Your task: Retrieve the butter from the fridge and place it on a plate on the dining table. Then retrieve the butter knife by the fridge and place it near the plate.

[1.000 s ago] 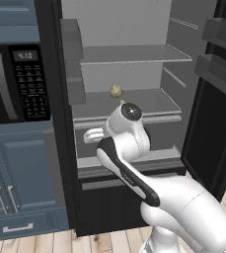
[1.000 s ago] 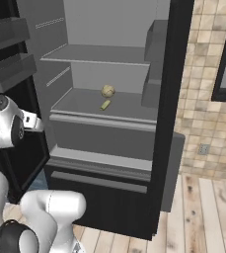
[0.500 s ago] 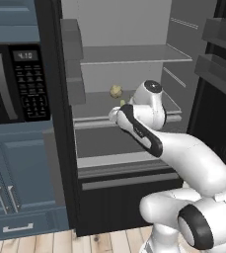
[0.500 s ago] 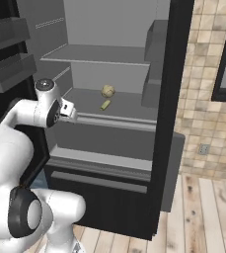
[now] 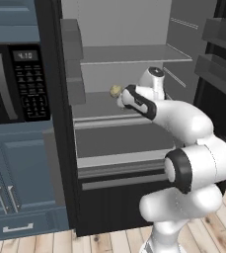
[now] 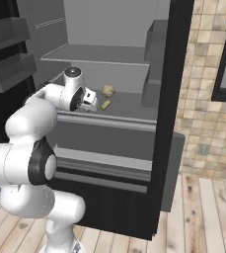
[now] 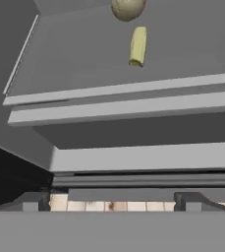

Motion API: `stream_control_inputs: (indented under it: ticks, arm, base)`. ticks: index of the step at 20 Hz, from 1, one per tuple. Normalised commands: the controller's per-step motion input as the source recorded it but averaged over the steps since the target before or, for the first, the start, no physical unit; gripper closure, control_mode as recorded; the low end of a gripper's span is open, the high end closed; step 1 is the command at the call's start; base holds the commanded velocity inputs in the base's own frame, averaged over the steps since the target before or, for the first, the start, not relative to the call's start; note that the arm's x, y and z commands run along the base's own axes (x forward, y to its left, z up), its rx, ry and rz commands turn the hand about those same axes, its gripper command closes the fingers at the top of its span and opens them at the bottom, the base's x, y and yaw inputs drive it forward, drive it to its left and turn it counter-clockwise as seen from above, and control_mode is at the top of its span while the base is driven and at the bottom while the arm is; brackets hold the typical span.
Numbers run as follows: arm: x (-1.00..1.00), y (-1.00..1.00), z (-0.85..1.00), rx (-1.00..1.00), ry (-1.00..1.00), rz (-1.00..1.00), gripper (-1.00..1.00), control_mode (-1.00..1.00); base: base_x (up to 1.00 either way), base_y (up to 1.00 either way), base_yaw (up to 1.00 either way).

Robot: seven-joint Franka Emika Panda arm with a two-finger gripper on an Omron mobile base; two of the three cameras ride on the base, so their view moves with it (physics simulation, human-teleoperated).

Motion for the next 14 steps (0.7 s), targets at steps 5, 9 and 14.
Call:
stream_control_inputs:
  ticks: [5, 9, 14]
  arm:
    - [0.77, -0.18, -0.26, -0.03, 0.0, 0.0, -1.0, -1.0]
    - [0.6, -0.15, -0.28, -0.06, 0.0, 0.0, -1.0, -1.0]
    - [0.63, -0.11, -0.28, -0.04, 0.0, 0.0, -1.0, -1.0]
  base:
    - [0.0, 0.0, 0.0]
    - [0.0, 0.0, 0.0]
    - [0.0, 0.0, 0.0]
